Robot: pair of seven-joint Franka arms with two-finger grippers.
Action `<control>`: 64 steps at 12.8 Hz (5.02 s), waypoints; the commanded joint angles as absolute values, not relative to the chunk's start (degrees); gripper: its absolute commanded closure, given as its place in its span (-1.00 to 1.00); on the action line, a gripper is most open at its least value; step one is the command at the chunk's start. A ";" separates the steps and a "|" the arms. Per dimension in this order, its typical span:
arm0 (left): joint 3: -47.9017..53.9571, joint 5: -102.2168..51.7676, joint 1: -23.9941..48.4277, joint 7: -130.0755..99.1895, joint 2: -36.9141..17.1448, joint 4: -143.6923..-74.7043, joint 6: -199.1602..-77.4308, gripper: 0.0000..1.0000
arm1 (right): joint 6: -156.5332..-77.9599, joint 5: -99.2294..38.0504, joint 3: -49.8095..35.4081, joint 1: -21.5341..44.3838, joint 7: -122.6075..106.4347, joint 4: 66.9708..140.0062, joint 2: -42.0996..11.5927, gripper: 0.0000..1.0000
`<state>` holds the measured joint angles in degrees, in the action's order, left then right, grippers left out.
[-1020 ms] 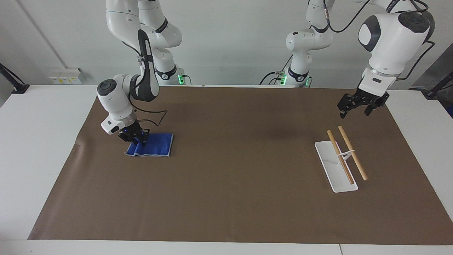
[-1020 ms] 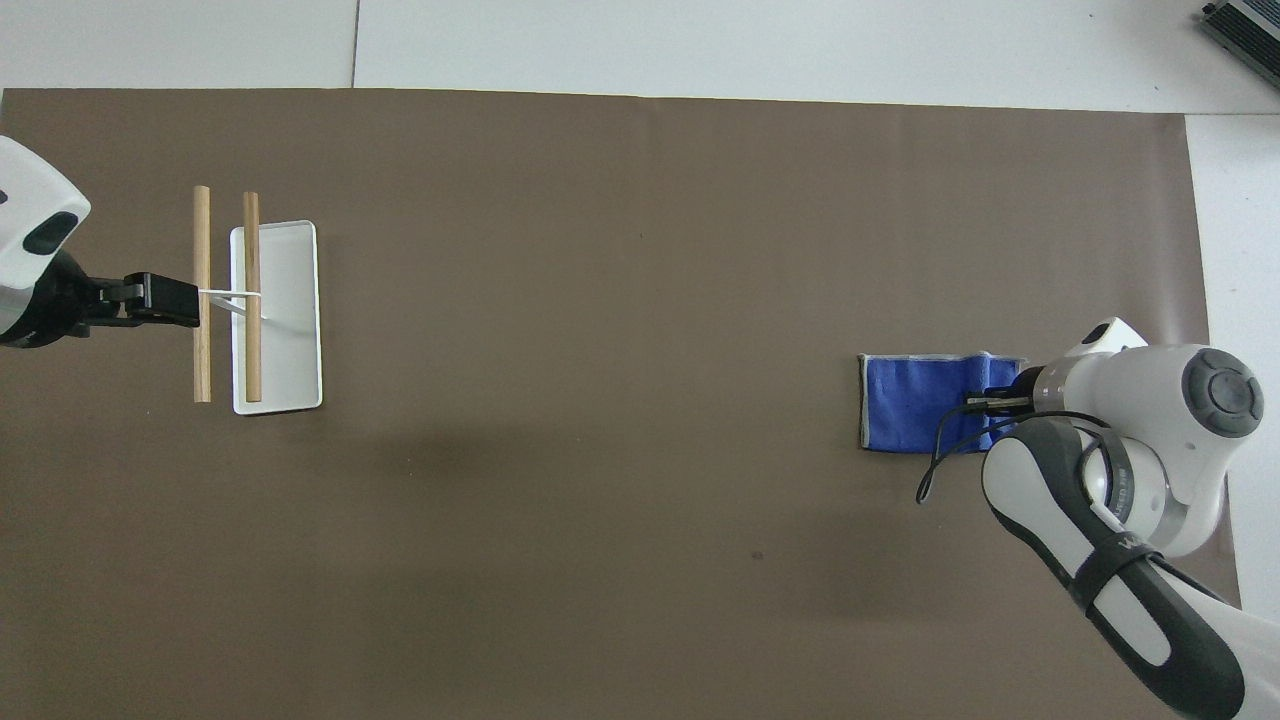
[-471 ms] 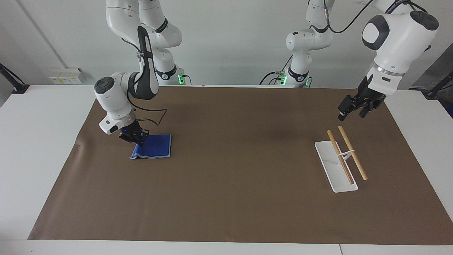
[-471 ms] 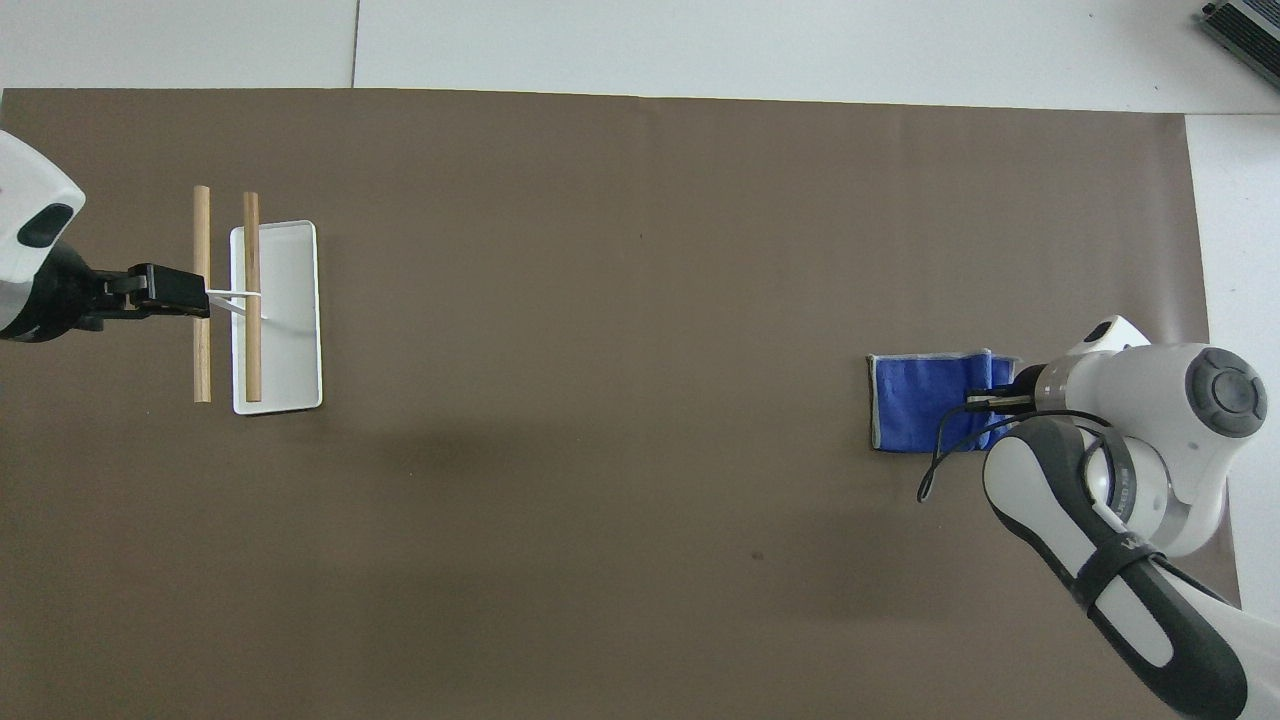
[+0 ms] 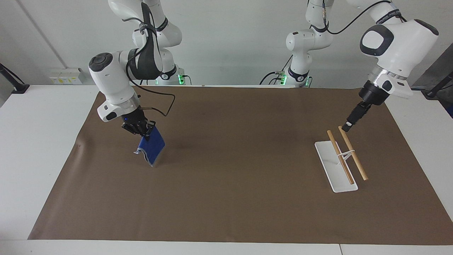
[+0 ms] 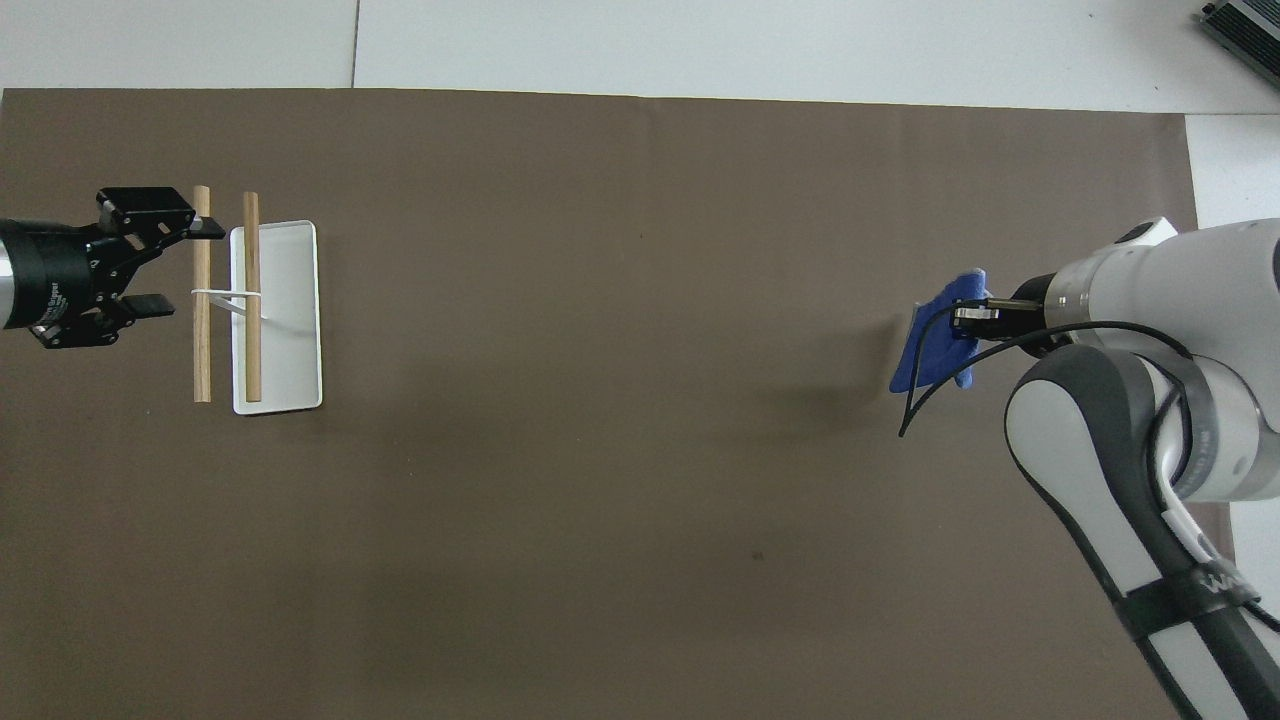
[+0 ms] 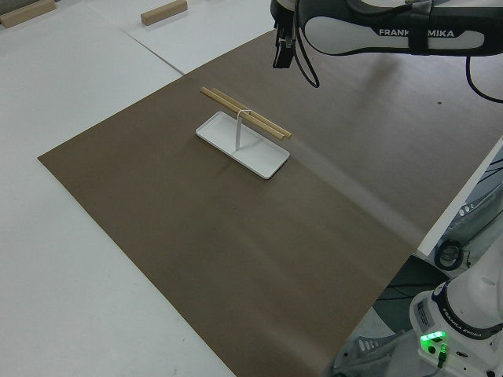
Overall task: Right arm passes towel to left arm to hang
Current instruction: 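Lift the towel with the right gripper while the left gripper approaches, then grasp the towel with the left gripper next to the right gripper, then open the right gripper and withdraw it while the left gripper pulls the towel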
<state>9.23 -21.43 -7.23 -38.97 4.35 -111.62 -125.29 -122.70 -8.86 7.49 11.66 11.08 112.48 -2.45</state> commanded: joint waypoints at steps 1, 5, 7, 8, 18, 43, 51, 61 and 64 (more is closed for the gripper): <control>12.82 -22.59 -7.03 -53.73 6.86 -114.79 -129.37 -1.00 | -120.06 -17.88 7.47 13.27 18.52 106.80 -3.16 1.00; 21.17 -22.59 -7.03 -86.76 6.42 -114.96 -136.92 -1.00 | -122.86 -37.30 7.47 13.36 28.79 105.56 -3.52 1.00; 24.07 -22.59 -7.03 -93.85 6.33 -115.05 -137.55 -1.00 | -123.84 -43.92 7.47 13.36 31.19 105.99 -3.60 1.00; 24.78 -22.59 -7.03 -94.30 6.33 -115.40 -137.64 -1.00 | -124.62 -46.64 7.47 13.36 34.77 106.17 -3.86 1.00; 37.96 -22.50 -6.50 -104.50 1.68 -115.93 -154.24 -1.00 | -142.28 -73.98 7.47 28.99 48.69 109.07 -8.43 1.00; 35.53 -20.13 -7.82 -76.31 -6.14 -112.25 -158.65 1.00 | -142.47 -75.71 7.65 29.97 38.70 109.07 -8.44 -1.00; 24.01 -19.95 -7.91 -61.35 -6.86 -110.74 -158.20 1.00 | -140.11 -16.84 7.91 22.43 19.27 112.94 -8.35 -1.00; 12.04 -20.13 -8.53 -58.06 -5.37 -116.18 -154.69 1.00 | -109.89 0.09 8.09 10.12 13.46 103.62 -2.47 -1.00; 11.69 -20.13 -8.53 -58.71 -5.10 -116.80 -154.86 1.00 | -104.00 -2.26 8.26 5.73 9.59 102.32 -0.45 -1.00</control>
<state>12.32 -20.74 -8.67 -57.14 -6.68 -114.98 -155.27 -106.95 -0.63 8.64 8.16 12.41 103.27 -1.43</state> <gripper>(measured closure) 0.978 0.000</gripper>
